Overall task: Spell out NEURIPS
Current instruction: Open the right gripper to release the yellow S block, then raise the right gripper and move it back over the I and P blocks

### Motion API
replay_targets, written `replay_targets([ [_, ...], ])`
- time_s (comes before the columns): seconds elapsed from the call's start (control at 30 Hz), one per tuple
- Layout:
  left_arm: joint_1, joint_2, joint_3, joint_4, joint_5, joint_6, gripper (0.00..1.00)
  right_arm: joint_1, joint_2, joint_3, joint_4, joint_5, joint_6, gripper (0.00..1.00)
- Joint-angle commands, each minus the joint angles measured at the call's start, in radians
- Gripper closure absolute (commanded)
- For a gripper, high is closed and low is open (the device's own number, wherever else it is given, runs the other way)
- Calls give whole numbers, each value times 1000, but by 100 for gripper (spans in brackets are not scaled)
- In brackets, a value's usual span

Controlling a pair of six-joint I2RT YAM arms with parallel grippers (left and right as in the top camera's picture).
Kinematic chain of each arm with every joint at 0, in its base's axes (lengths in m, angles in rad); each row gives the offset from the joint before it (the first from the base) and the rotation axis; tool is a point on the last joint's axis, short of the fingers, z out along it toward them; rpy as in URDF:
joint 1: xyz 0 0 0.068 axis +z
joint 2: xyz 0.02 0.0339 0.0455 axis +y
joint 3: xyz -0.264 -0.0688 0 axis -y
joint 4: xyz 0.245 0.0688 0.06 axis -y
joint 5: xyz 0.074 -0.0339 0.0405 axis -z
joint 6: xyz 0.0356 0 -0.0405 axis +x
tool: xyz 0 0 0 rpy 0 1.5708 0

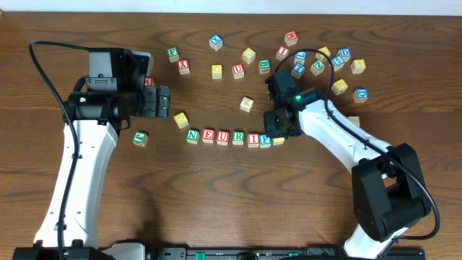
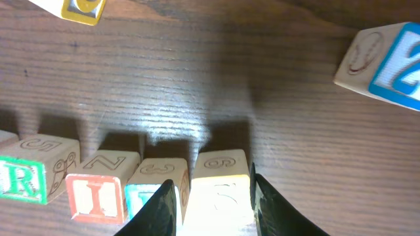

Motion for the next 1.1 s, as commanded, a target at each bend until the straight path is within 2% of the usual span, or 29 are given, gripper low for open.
replay_targets([
  [0.0,4,-2,21,0,1,3,4,6,-10,55,-30,45,-13,68],
  [0.4,4,-2,21,0,1,3,4,6,-10,148,-163,154,-14,70],
  [0.83,4,-2,21,0,1,3,4,13,-10,148,-394,132,53,75],
  [1.07,3,-2,21,0,1,3,4,86,-10,143,-392,97,76,74],
])
